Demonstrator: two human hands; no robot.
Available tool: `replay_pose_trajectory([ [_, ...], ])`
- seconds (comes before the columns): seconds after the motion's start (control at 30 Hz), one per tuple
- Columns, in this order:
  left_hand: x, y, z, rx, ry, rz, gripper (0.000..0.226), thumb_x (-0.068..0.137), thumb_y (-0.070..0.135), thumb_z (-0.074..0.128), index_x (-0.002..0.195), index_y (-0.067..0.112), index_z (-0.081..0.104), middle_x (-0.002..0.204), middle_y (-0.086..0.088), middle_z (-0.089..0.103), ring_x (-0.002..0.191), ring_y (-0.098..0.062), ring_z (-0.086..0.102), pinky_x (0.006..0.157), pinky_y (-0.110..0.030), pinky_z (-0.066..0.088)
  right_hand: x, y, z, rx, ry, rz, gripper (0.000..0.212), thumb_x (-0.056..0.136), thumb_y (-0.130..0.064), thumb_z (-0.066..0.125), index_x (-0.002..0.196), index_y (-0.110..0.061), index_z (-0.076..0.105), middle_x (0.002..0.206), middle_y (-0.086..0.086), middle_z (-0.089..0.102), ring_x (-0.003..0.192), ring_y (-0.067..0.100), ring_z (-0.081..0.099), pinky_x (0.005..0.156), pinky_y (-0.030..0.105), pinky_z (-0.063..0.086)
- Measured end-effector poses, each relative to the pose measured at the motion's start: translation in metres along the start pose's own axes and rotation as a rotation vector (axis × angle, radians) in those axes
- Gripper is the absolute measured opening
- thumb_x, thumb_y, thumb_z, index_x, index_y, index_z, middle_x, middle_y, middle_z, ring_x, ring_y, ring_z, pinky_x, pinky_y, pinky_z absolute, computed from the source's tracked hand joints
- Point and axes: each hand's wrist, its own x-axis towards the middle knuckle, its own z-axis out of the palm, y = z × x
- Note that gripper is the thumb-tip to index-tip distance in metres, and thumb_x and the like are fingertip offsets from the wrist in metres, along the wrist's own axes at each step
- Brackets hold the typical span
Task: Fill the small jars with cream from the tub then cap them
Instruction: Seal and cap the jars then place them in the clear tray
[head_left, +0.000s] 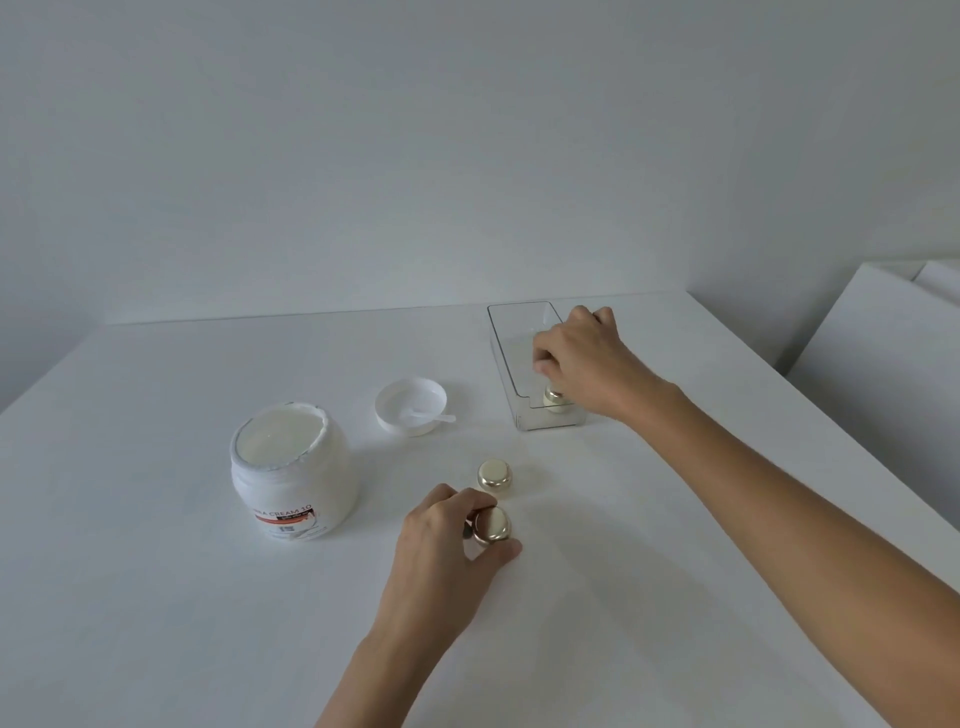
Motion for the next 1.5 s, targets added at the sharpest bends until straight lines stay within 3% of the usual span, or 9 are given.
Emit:
replay_pose_trajectory([
  [0.07, 0.001, 0.0, -0.004, -0.001, 0.01, -0.004, 0.022, 0.073, 0.024, 0.085, 0.089, 0.023, 0.071, 0.082, 0.007, 0.058, 0.074, 0.0, 0.056, 0.065, -0.007, 0.039, -0.017, -0.017, -0.004, 0.218, 0.073, -0.07, 0.016, 0.093, -0.018, 0.051, 0.084, -0.014, 0.063, 0.077, 0.002, 0.067, 0.091, 0.026, 0.051, 0.082, 0.037, 0.04],
  [0.17, 0.002, 0.001, -0.011, 0.012, 0.017, 0.002, 0.02, 0.073, 0.024, 0.084, 0.087, 0.022, 0.07, 0.081, 0.007, 0.059, 0.071, -0.002, 0.058, 0.066, -0.004, 0.039, -0.042, -0.04, 0.005, 0.356, -0.053, -0.133, 0.02, 0.093, -0.027, 0.055, 0.083, -0.012, 0.063, 0.078, 0.004, 0.064, 0.086, 0.022, 0.054, 0.077, 0.039, 0.047],
  [0.33, 0.007, -0.003, -0.028, 0.02, 0.042, -0.014, 0.018, 0.075, 0.018, 0.083, 0.087, 0.019, 0.07, 0.082, 0.003, 0.061, 0.067, -0.006, 0.063, 0.063, -0.006, 0.043, -0.057, -0.052, 0.026, 0.387, -0.324, -0.126, 0.041, 0.089, -0.047, 0.058, 0.123, -0.024, 0.056, 0.111, 0.003, 0.056, 0.105, 0.019, 0.054, 0.085, 0.034, 0.046],
  [0.6, 0.045, 0.01, -0.053, 0.101, 0.087, 0.054, 0.022, 0.079, 0.021, 0.08, 0.099, 0.018, 0.07, 0.088, 0.003, 0.063, 0.062, 0.003, 0.057, 0.06, 0.0, 0.038, -0.068, -0.052, 0.028, 0.428, -0.397, -0.121, 0.03, 0.091, -0.03, 0.057, 0.12, -0.024, 0.052, 0.1, -0.006, 0.041, 0.089, 0.015, 0.046, 0.077, 0.028, 0.039],
  [0.73, 0.08, 0.024, -0.055, 0.086, 0.064, 0.069, 0.022, 0.082, 0.019, 0.076, 0.102, 0.015, 0.069, 0.081, 0.006, 0.065, 0.065, -0.006, 0.062, 0.057, -0.004, 0.043, -0.08, -0.034, 0.015, 0.443, -0.378, -0.084, 0.026, 0.09, -0.029, 0.056, 0.115, -0.026, 0.053, 0.101, -0.009, 0.045, 0.089, 0.011, 0.05, 0.079, 0.028, 0.047],
  [0.87, 0.117, 0.042, -0.048, 0.097, -0.003, 0.105, 0.024, 0.083, 0.016, 0.073, 0.106, 0.009, 0.068, 0.08, 0.005, 0.065, 0.073, -0.019, 0.065, 0.068, -0.023, 0.052, -0.093, -0.006, 0.0, 0.438, -0.285, -0.044, 0.021, 0.088, -0.03, 0.057, 0.109, -0.03, 0.055, 0.088, -0.02, 0.048, 0.075, -0.006, 0.048, 0.065, 0.012, 0.04],
  [1.07, 0.171, 0.06, -0.022, 0.263, -0.116, 0.143, 0.024, 0.081, 0.017, 0.071, 0.104, 0.01, 0.07, 0.101, -0.004, 0.073, 0.089, -0.026, 0.067, 0.082, -0.04, 0.057, -0.108, 0.025, -0.016, 0.448, -0.181, 0.03, 0.019, 0.086, -0.032, 0.061, 0.104, -0.033, 0.056, 0.089, -0.015, 0.057, 0.079, -0.002, 0.052, 0.068, 0.013, 0.044],
  [1.37, 0.22, 0.055, 0.021, 0.597, -0.327, 0.139, 0.028, 0.076, 0.018, 0.075, 0.104, 0.011, 0.071, 0.105, -0.006, 0.072, 0.1, -0.024, 0.064, 0.076, -0.033, 0.052, -0.116, 0.043, -0.02, 0.46, -0.164, 0.044, 0.022, 0.086, -0.035, 0.063, 0.106, -0.039, 0.054, 0.09, -0.019, 0.053, 0.082, -0.001, 0.051, 0.071, 0.012, 0.043],
  [1.5, 0.228, 0.047, 0.034, 0.738, -0.344, 0.16, 0.032, 0.076, 0.023, 0.077, 0.106, 0.016, 0.069, 0.107, -0.001, 0.072, 0.107, -0.023, 0.061, 0.085, -0.031, 0.042, -0.113, 0.046, -0.021, 0.476, -0.155, 0.062, 0.023, 0.087, -0.033, 0.063, 0.107, -0.039, 0.053, 0.092, -0.018, 0.053, 0.082, -0.001, 0.05, 0.071, 0.012, 0.043],
])
